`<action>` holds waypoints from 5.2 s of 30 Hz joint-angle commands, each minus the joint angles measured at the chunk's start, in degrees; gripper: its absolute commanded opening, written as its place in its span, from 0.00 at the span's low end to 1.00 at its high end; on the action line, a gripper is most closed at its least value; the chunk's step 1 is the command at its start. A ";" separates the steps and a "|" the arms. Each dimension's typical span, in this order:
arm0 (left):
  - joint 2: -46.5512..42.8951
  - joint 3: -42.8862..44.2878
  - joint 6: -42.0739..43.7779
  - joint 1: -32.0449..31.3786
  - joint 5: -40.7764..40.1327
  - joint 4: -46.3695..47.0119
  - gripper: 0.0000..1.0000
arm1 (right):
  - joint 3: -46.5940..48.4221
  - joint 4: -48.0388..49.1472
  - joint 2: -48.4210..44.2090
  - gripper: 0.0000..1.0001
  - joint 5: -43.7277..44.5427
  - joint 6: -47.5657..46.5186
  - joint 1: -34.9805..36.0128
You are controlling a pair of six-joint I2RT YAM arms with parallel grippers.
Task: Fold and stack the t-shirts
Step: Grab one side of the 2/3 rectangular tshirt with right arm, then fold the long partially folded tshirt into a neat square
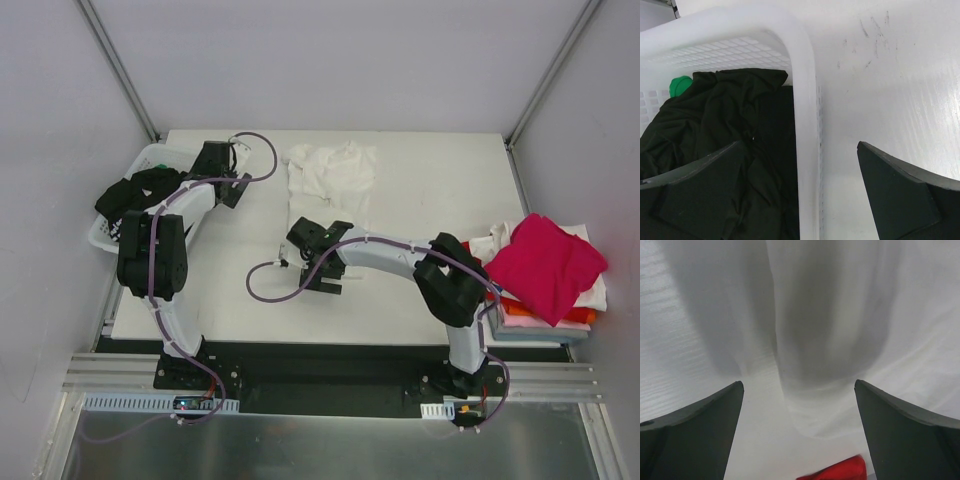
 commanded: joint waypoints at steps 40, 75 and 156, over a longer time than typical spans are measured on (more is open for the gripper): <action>-3.14 -2.55 -0.18 0.09 -0.11 1.38 0.99 | 7.24 -3.66 10.39 0.14 -8.29 -3.15 -2.77; -4.37 -4.04 -0.35 0.09 -1.61 1.47 0.99 | -0.33 -13.07 -5.26 0.01 -12.87 0.19 23.52; -3.41 -9.58 -2.38 0.09 -0.29 3.14 0.99 | 33.51 -2.53 15.30 0.01 13.68 -13.96 -5.57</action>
